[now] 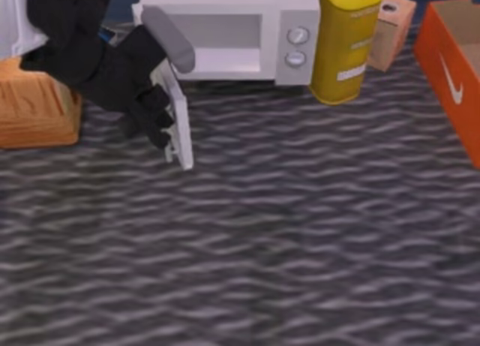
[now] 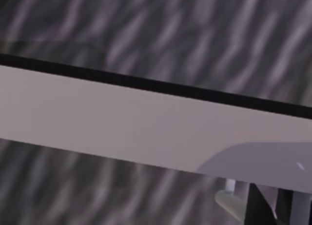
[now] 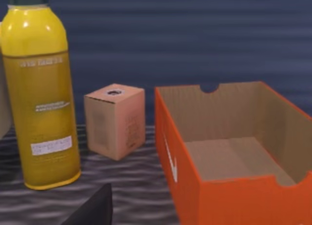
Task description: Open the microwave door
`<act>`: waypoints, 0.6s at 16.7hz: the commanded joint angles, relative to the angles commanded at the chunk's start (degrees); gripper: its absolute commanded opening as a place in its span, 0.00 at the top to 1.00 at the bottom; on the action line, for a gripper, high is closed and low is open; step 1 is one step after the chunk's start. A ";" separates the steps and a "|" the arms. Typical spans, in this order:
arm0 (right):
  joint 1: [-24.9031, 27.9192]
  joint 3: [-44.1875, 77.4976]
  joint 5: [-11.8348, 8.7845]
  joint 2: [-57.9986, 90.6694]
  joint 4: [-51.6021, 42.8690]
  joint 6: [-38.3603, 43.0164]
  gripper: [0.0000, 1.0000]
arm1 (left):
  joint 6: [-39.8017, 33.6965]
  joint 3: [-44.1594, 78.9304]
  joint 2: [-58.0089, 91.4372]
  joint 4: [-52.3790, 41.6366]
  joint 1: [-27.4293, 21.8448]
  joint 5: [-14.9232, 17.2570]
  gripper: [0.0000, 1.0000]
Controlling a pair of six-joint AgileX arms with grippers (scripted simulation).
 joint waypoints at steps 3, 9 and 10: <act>0.00 0.00 0.00 0.00 0.00 0.00 0.00 | 0.78 -0.05 -0.07 -0.27 0.32 0.39 1.00; 0.00 0.00 0.00 0.00 0.00 0.00 0.00 | 0.78 -0.05 -0.07 -0.27 0.32 0.39 1.00; 0.00 0.00 0.00 0.00 0.00 0.00 0.00 | 0.78 -0.05 -0.07 -0.27 0.32 0.39 1.00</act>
